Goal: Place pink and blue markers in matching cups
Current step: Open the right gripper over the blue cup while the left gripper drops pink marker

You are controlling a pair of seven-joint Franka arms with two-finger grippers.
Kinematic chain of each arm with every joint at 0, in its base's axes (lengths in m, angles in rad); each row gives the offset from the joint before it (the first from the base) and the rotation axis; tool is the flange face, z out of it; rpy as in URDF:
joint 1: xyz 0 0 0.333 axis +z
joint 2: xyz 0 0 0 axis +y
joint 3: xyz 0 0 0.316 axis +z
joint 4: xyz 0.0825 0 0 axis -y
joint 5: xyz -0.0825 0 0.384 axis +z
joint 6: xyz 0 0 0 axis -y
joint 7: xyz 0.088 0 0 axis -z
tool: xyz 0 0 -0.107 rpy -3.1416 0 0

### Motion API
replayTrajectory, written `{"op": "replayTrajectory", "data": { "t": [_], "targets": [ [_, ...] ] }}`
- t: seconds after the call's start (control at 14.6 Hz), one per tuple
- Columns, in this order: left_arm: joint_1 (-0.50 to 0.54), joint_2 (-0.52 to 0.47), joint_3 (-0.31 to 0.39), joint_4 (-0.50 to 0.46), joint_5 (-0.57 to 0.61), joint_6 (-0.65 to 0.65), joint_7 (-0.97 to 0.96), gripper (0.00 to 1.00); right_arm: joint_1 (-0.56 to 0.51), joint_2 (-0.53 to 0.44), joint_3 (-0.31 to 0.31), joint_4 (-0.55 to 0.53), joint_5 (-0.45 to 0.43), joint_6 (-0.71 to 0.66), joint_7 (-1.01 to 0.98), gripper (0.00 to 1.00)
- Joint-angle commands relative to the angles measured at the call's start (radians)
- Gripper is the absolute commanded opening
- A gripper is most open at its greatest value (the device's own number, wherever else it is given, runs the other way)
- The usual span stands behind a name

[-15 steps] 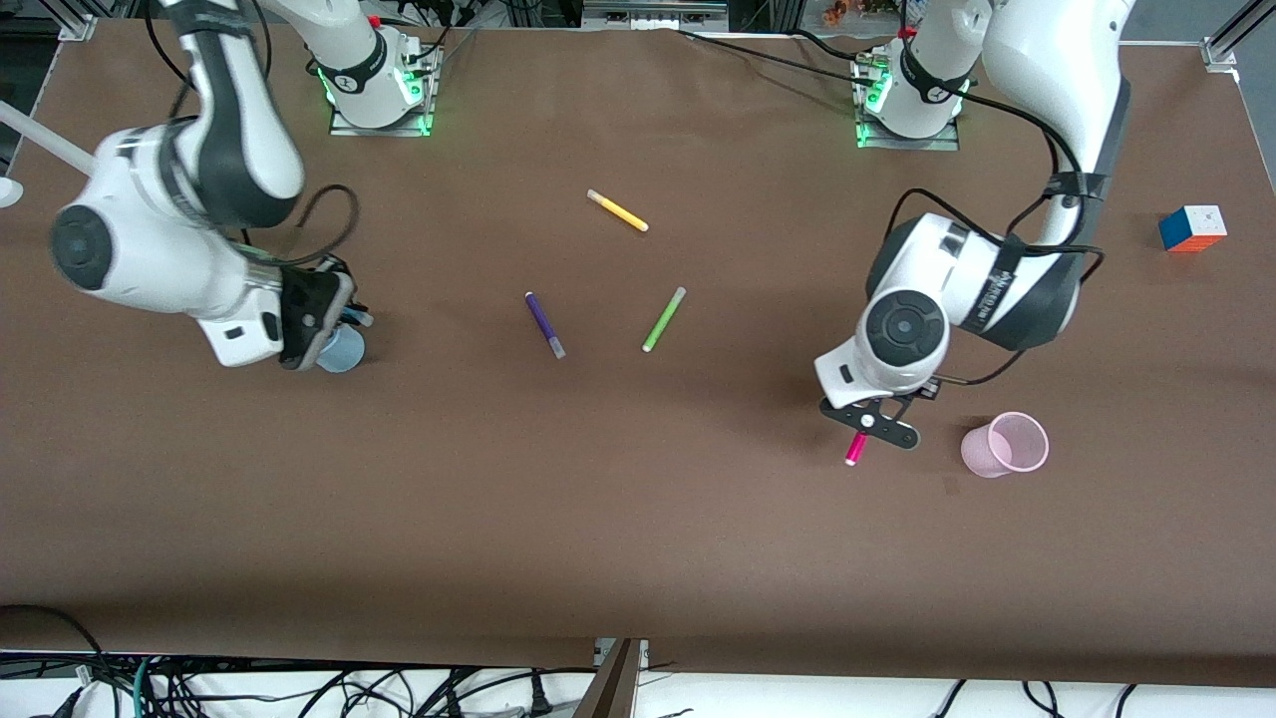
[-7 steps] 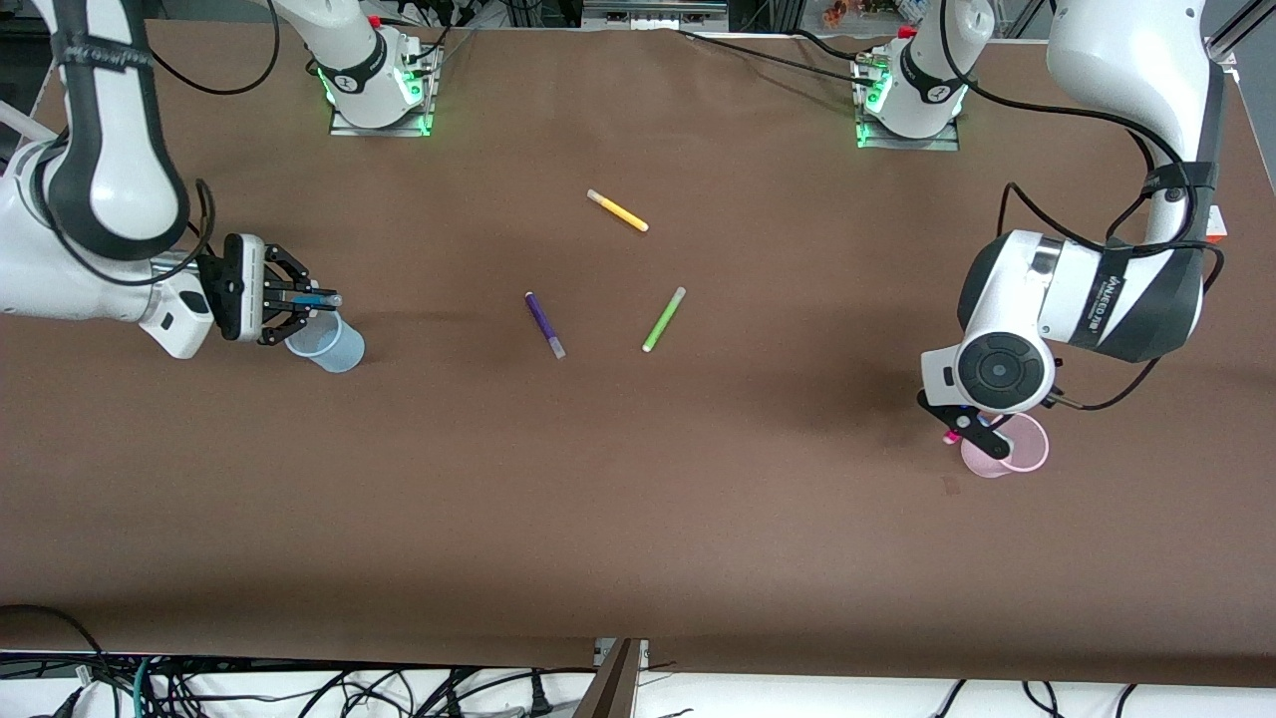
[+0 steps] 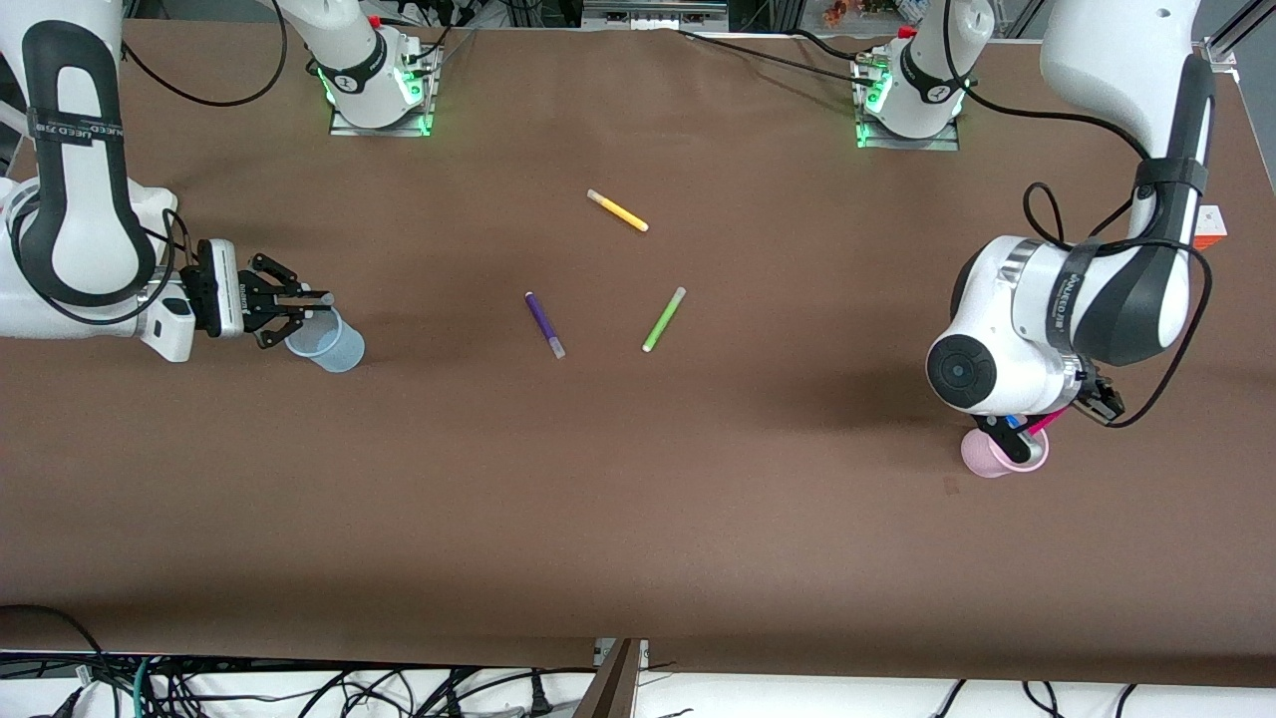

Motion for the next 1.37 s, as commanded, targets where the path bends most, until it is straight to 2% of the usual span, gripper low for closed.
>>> {"op": "replayTrajectory", "data": {
  "t": [0.0, 0.55, 0.61, 0.68, 0.75, 0.96, 1.09, 1.16, 1.3],
  "targets": [
    [-0.003, 0.037, 0.005, 0.006, 0.092, 0.023, 0.029, 0.09, -0.008, -0.013, 0.003, -0.002, 0.033, -0.019, -0.05, 0.0],
    [0.032, 0.111, 0.005, -0.006, 0.122, 0.083, 0.021, 0.09, -0.028, 0.013, 0.004, -0.002, 0.05, -0.043, -0.102, 0.0],
    [0.035, 0.114, 0.005, -0.008, 0.12, 0.098, 0.021, 0.09, -0.031, 0.015, 0.004, -0.002, 0.058, -0.048, -0.101, 0.06],
    [0.035, 0.117, 0.005, -0.008, 0.12, 0.104, 0.021, 0.09, -0.031, 0.015, 0.003, -0.002, 0.06, -0.053, -0.095, 0.5],
    [0.035, 0.118, 0.005, -0.008, 0.12, 0.107, 0.021, 0.09, -0.038, 0.016, 0.003, 0.001, 0.061, -0.054, -0.088, 1.0],
    [0.034, 0.118, 0.004, -0.009, 0.114, 0.107, 0.021, 0.1, -0.04, 0.016, 0.004, 0.021, 0.061, -0.054, -0.017, 1.0],
    [0.032, 0.118, 0.004, -0.011, 0.111, 0.107, 0.021, 0.12, -0.04, 0.016, 0.004, 0.067, 0.058, -0.054, 0.1, 1.0],
    [0.032, 0.118, 0.004, -0.011, 0.107, 0.107, 0.021, 0.18, -0.039, 0.016, 0.004, 0.092, 0.052, -0.054, 0.182, 1.0],
    [0.023, 0.117, 0.004, -0.008, 0.104, 0.098, 0.01, 1.0, -0.034, 0.015, 0.006, 0.121, 0.044, -0.054, 0.351, 1.0]
  ]
}}
